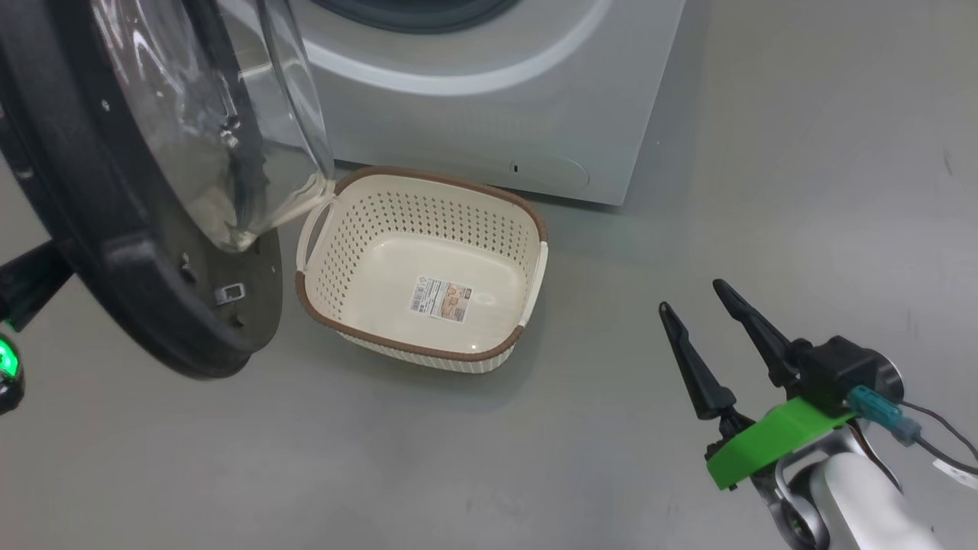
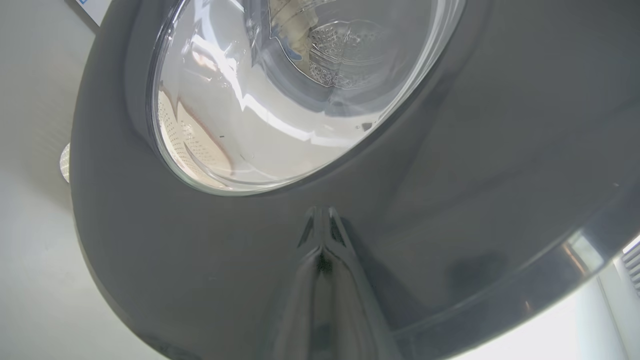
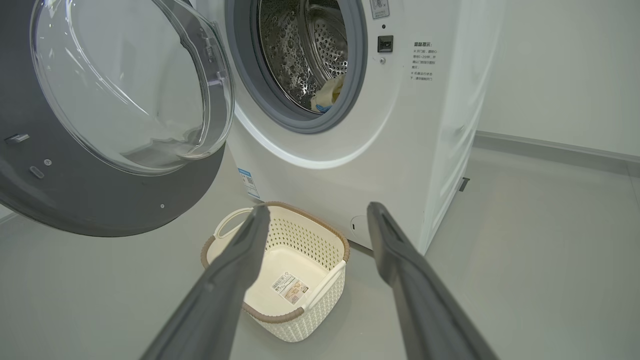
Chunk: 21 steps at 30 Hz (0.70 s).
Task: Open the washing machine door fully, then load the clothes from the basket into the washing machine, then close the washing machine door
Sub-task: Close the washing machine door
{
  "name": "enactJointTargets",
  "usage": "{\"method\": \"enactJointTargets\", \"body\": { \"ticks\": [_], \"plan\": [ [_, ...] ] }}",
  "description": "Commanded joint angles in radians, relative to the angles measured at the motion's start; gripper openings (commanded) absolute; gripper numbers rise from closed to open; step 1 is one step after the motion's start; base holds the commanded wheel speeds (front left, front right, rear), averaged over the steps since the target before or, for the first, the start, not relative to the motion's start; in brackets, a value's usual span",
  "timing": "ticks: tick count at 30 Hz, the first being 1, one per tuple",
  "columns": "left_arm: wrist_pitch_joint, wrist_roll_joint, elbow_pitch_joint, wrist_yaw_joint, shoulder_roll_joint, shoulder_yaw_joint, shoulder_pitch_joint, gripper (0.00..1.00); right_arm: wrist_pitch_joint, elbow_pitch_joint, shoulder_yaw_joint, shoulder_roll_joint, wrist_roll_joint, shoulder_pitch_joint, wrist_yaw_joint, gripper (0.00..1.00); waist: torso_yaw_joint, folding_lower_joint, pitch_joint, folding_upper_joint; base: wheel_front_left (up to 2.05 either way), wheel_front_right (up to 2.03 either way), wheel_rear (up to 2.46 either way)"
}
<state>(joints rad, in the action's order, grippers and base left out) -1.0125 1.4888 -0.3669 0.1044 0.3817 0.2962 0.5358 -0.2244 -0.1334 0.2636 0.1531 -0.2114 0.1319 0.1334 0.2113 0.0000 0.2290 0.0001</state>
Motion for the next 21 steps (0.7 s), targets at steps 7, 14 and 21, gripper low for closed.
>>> {"method": "enactJointTargets", "body": {
  "ticks": [7, 14, 21],
  "plan": [
    [-0.011, 0.013, 0.097, -0.011, -0.027, -0.009, 0.006, 0.00, -0.022, 0.013, 0.023, -0.003, -0.013, 0.026, -0.003, 1.00, -0.029, 0.0000, -0.009, -0.0001, 0.00, 0.00, 0.00],
    [0.029, 0.007, 0.111, -0.011, -0.100, -0.036, 0.014, 0.00, -0.031, 0.005, 0.007, -0.017, -0.017, 0.028, -0.003, 1.00, -0.065, 0.0000, -0.012, -0.0001, 0.00, 0.00, 0.00],
    [0.114, -0.038, 0.100, 0.004, -0.175, -0.068, 0.031, 0.00, -0.035, -0.001, -0.002, -0.028, -0.017, 0.026, -0.003, 1.00, -0.109, 0.0000, -0.018, -0.0001, 0.00, 0.00, 0.00]
  ]
}}
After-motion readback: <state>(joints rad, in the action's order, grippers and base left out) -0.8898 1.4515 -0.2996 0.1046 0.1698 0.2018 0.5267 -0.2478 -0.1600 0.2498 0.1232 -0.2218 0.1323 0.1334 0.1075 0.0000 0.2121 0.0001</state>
